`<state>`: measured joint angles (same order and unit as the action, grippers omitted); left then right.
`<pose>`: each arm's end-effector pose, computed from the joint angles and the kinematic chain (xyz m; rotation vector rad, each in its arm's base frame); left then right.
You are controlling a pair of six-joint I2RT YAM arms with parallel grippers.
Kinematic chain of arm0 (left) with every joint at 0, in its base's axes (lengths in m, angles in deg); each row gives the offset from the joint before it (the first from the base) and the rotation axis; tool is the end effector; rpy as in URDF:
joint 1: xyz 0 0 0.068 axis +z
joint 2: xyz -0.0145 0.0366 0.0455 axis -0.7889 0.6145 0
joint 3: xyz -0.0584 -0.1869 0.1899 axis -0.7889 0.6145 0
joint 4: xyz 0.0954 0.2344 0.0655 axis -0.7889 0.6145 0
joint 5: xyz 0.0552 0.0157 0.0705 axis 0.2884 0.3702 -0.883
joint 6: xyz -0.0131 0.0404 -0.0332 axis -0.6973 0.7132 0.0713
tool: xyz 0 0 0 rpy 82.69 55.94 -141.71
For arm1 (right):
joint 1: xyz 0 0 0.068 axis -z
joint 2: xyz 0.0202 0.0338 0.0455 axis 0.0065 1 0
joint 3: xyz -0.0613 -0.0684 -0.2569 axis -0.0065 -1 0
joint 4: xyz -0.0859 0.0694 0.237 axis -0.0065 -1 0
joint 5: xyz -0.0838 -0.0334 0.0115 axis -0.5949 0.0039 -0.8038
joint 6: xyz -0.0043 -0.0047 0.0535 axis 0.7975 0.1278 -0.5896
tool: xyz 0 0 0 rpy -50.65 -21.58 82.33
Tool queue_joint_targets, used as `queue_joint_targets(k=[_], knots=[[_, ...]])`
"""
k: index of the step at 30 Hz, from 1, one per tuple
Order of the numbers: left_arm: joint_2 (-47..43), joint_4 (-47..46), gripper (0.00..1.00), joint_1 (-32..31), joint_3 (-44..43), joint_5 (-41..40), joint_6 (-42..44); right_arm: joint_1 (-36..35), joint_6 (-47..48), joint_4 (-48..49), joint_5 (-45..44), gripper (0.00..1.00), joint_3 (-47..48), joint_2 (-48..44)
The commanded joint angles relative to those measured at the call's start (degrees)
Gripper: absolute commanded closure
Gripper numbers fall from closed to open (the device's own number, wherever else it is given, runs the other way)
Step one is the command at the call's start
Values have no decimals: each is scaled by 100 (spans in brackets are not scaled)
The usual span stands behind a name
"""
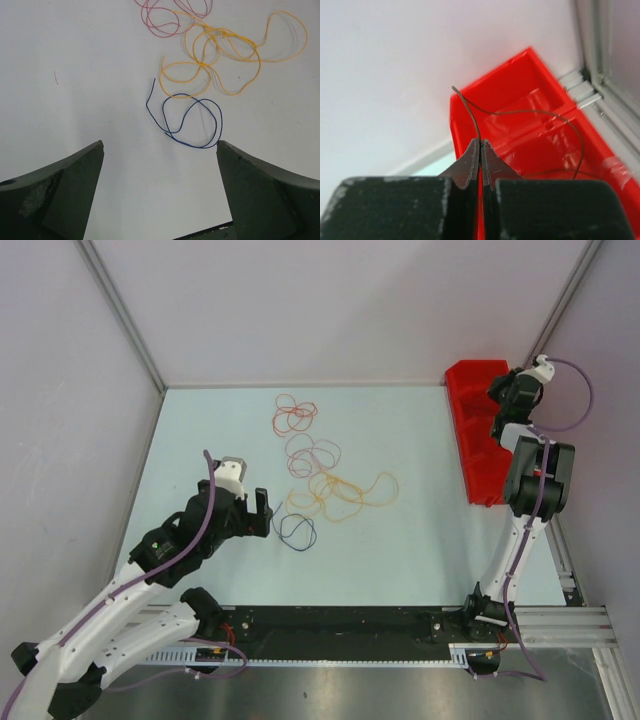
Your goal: Untangle the cables
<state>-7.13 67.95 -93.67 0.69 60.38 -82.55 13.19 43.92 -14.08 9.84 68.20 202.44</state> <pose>0.1120 -0.0825 0.3124 0.1719 2.1166 -0.2567 0.4995 -0.1191 0.2150 0.5146 1.5760 0.1783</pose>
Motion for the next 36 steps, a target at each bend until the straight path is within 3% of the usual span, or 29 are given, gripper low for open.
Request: queue_joint_targets(k=[1, 8, 13, 17, 20, 27, 33, 36], knots=[[-46, -65, 0, 45, 12, -153, -80, 24, -709, 681, -770, 100, 513, -59], [15, -56, 0, 54, 3, -144, -80, 138, -2239, 806, -1168, 100, 1119, 142], [6, -39, 0, 80, 3, -170, -89, -46, -2056, 401, -1406, 100, 1024, 20], [-20, -56, 0, 89, 12, -144, -80, -187, -1907, 103, -2126, 100, -2, -568], [-2, -65, 0, 80, 3, -109, -72, -284, -1923, -335, -2399, 100, -181, -737], [-143, -74, 0, 89, 29, -144, -72, -214, -2976, -2907, -2705, 100, 951, -201], [-117, -74, 0, 89, 20, -144, -80, -371, -4216, -6026, -3374, 100, 3007, 475], [-117, -74, 0, 80, 20, -135, -80, -407, -4664, -6848, -3393, 100, 3624, 687]])
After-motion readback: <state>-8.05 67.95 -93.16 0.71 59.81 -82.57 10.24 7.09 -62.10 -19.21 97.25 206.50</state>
